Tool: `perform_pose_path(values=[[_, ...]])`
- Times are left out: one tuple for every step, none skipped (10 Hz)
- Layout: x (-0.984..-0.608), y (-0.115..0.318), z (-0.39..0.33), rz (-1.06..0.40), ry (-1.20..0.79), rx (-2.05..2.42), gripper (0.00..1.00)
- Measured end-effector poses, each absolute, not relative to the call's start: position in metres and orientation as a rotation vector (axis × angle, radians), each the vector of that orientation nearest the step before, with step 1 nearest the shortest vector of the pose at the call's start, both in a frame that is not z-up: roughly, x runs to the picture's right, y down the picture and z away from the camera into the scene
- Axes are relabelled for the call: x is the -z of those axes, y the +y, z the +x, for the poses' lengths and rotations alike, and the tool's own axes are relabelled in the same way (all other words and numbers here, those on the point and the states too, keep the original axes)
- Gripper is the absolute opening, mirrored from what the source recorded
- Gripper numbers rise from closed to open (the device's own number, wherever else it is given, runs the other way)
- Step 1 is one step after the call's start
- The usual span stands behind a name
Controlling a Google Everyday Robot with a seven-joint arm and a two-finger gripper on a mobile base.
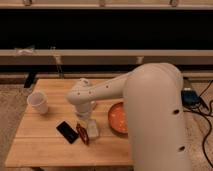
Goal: Wipe the white sponge on the table
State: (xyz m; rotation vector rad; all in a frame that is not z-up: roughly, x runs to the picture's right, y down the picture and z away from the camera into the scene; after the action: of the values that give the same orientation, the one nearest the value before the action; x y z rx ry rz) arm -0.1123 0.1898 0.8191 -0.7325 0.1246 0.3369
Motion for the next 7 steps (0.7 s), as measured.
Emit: perform_pose_path(values=[[-0.816, 0.191, -0.112, -0.731, 0.125, -0.327, 0.0], [-0.811, 0.196, -0.107, -0.731, 0.13, -0.321, 0.0], [-0.808, 0.199, -0.102, -0.731, 0.138, -0.323, 0.0], [-0.803, 0.205, -0.096, -0.734, 0.149, -0.33, 0.0], [-0.799, 0.211, -0.092, -0.737, 0.157, -0.343, 0.0], [-0.795, 0.216, -0.086, -0.741, 0.167, -0.357, 0.0], [-0.792, 0.221, -0.081, -0.744, 0.177, -0.372, 0.0]])
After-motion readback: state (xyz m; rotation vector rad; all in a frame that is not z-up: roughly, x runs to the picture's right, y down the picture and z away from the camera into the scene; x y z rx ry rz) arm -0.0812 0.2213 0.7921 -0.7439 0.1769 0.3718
